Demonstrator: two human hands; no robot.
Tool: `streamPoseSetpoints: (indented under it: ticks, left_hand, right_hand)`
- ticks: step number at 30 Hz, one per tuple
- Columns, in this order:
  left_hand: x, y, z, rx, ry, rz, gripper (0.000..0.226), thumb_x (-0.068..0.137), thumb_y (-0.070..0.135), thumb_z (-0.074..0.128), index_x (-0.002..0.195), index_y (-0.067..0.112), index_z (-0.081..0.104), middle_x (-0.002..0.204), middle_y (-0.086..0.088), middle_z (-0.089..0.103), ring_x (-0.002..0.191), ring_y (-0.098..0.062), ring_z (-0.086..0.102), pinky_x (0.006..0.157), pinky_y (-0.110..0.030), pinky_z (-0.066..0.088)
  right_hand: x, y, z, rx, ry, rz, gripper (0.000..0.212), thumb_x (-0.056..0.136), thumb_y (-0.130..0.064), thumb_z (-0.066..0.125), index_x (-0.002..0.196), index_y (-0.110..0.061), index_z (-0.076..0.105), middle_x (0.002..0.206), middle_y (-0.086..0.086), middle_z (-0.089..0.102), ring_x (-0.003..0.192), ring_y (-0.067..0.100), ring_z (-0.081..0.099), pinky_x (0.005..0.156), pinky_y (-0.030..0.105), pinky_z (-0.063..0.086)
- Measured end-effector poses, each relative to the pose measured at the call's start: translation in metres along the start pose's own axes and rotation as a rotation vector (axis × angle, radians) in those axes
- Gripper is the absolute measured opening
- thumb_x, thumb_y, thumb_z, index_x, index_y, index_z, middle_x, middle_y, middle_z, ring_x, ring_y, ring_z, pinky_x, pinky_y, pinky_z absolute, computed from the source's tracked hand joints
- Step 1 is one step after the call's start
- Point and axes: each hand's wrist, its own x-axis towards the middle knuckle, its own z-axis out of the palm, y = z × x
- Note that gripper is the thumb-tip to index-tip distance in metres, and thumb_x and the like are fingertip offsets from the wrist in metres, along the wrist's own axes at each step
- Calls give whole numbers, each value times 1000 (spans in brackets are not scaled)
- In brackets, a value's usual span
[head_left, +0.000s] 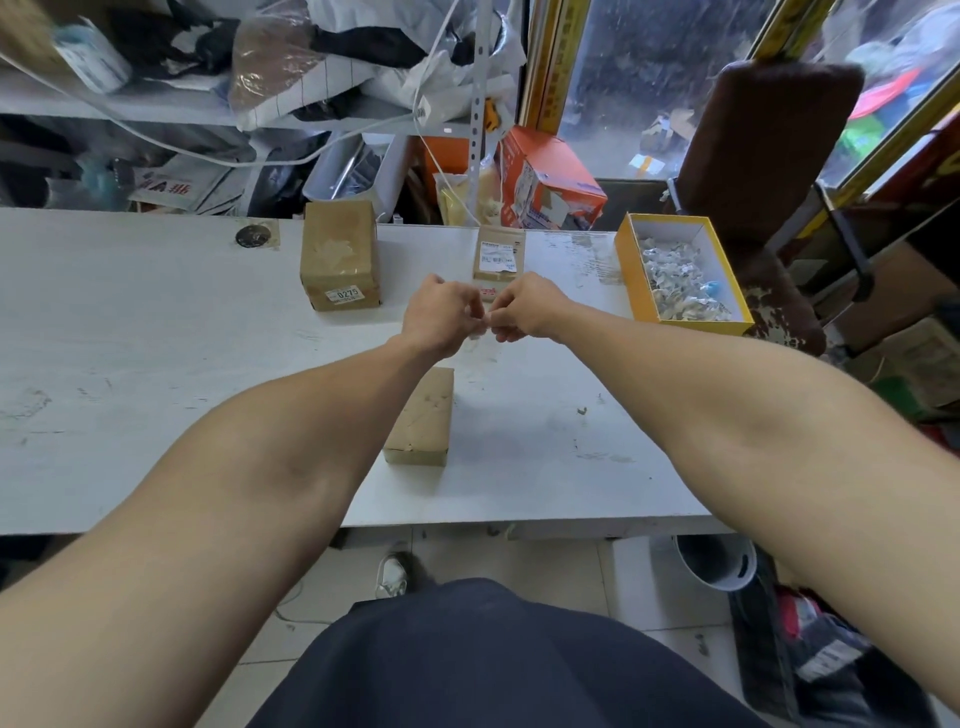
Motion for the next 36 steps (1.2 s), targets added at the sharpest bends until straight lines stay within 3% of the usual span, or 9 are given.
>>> streamPoseSetpoints:
  ticks: [5, 9, 14, 19, 22, 25, 31, 34, 36]
  left_hand:
    - [2, 6, -1, 62, 32, -50, 15, 81, 34, 80, 78, 31, 66, 111, -6, 59, 120, -27, 40, 85, -31, 36]
    - [2, 7, -7, 44, 62, -123, 16, 83, 41, 77, 95, 29, 76, 97, -1, 67, 115, -24, 46, 82, -32, 30]
    - [0, 5, -6, -59, 8, -147, 18, 81, 42, 79, 91, 27, 78, 90, 4, 75, 93, -16, 64, 97, -41, 45]
    - [-3, 7, -7, -160, 12, -117, 22, 77, 41, 82, 89, 27, 71, 85, 8, 71, 91, -16, 67, 90, -45, 52]
    - [-1, 2, -13, -234, -73, -38, 29, 76, 33, 85, 95, 17, 71, 91, 1, 73, 90, -18, 69, 85, -40, 56]
    - [-3, 2, -19, -305, -220, 40, 31, 79, 13, 82, 107, 5, 73, 102, -8, 74, 97, -22, 70, 94, -39, 56]
    - [4, 8, -14, -181, -182, 75, 12, 75, 16, 85, 85, 14, 78, 87, 0, 74, 91, -18, 69, 88, -45, 57]
    - [2, 8, -7, -63, -118, 61, 16, 71, 34, 87, 80, 24, 78, 98, 3, 71, 112, -18, 51, 92, -42, 49]
    - [1, 11, -4, -55, -127, 61, 15, 74, 36, 85, 79, 26, 75, 104, 2, 73, 110, -18, 56, 90, -40, 51]
  right_hand:
    - [-3, 1, 4, -100, 100, -75, 11, 87, -19, 73, 91, -9, 75, 77, 5, 72, 74, 16, 72, 74, 27, 60]
    - [-9, 6, 8, -157, 138, -141, 15, 84, -19, 76, 98, -13, 78, 86, 2, 72, 82, 18, 68, 70, 28, 57]
    - [-14, 4, 7, -343, 82, -235, 26, 79, -25, 80, 102, -13, 77, 93, 2, 71, 83, 19, 63, 63, 24, 47]
    - [-16, 6, 5, -418, 102, -249, 17, 89, -26, 69, 90, -11, 77, 82, 4, 67, 72, 19, 57, 62, 27, 43]
    - [-17, 7, 4, -431, 125, -225, 23, 93, -25, 61, 81, -9, 73, 79, 7, 65, 68, 20, 55, 59, 29, 46]
    - [-14, 14, 2, -440, 124, -163, 23, 94, -24, 60, 85, -8, 73, 84, 9, 67, 77, 24, 63, 67, 35, 52]
    - [-12, 15, 8, -439, 63, -145, 21, 93, -24, 60, 86, -9, 73, 85, 7, 70, 80, 21, 68, 69, 34, 56]
    - [-13, 16, 4, -432, 39, -132, 19, 94, -23, 62, 90, -9, 74, 83, 5, 70, 78, 17, 67, 63, 27, 52]
    - [-13, 16, 0, -423, 36, -139, 18, 94, -20, 61, 92, -8, 75, 83, 5, 70, 78, 17, 66, 61, 27, 52]
